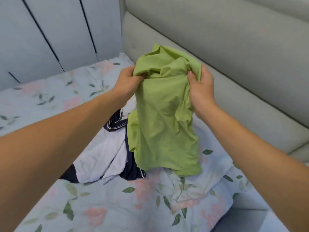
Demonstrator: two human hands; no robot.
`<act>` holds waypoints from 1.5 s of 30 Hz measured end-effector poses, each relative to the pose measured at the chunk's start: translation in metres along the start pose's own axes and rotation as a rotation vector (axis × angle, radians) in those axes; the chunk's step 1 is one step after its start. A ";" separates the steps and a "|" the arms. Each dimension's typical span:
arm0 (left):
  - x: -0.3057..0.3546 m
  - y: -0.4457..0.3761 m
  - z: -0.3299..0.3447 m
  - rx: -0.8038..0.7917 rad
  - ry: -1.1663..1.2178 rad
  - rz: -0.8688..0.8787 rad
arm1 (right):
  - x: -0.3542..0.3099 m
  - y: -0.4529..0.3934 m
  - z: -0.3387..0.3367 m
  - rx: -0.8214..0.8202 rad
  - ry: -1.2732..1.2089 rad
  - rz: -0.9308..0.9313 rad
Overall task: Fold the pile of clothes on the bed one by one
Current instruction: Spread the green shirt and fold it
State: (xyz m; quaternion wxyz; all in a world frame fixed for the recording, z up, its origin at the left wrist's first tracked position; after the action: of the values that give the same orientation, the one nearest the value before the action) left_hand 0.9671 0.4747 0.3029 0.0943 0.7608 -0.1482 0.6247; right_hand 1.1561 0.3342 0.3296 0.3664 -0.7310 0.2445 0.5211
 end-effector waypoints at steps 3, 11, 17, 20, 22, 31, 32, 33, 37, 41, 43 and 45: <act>0.086 0.024 -0.067 0.050 -0.044 0.070 | -0.095 0.009 0.007 -0.028 -0.030 -0.065; 0.289 0.137 -0.235 0.157 -0.234 0.227 | -0.308 0.078 0.007 -0.148 -0.101 -0.138; 0.352 0.212 -0.337 0.339 -0.293 0.226 | -0.378 0.123 0.022 -0.241 -0.061 -0.125; 0.361 0.241 -0.375 0.428 -0.334 0.217 | -0.393 0.136 0.037 -0.315 -0.029 -0.095; 0.363 0.258 -0.395 0.459 -0.365 0.203 | -0.402 0.147 0.049 -0.387 -0.033 -0.067; 0.346 0.296 -0.438 0.480 -0.410 0.162 | -0.420 0.167 0.086 -0.544 -0.087 -0.081; 0.346 0.298 -0.442 0.485 -0.414 0.172 | -0.421 0.166 0.090 -0.569 -0.089 -0.087; 0.348 0.300 -0.446 0.488 -0.421 0.179 | -0.423 0.165 0.095 -0.598 -0.093 -0.092; 0.370 0.305 -0.462 0.509 -0.447 0.209 | -0.438 0.156 0.117 -0.710 -0.117 -0.145; 0.389 0.304 -0.487 0.561 -0.443 0.199 | -0.459 0.150 0.150 -0.815 -0.145 -0.184; 0.394 0.305 -0.503 0.596 -0.455 0.181 | -0.468 0.149 0.167 -0.850 -0.151 -0.205; 0.400 0.304 -0.519 0.627 -0.478 0.162 | -0.480 0.150 0.182 -0.861 -0.143 -0.238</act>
State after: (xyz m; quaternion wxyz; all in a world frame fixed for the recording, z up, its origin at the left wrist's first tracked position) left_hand 0.4539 0.3168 0.7862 -0.2291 0.8625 -0.0276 0.4503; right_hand 0.7777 0.3744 0.7051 0.1023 -0.8022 -0.1064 0.5786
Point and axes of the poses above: each hand's wrist, its own y-axis away from the middle knuckle, its own z-axis out of the palm, x = y × z, the point moved 7 cm from there along -y, towards the middle knuckle, and after that the axes turned 7 degrees about x, right-handed, at the moved point
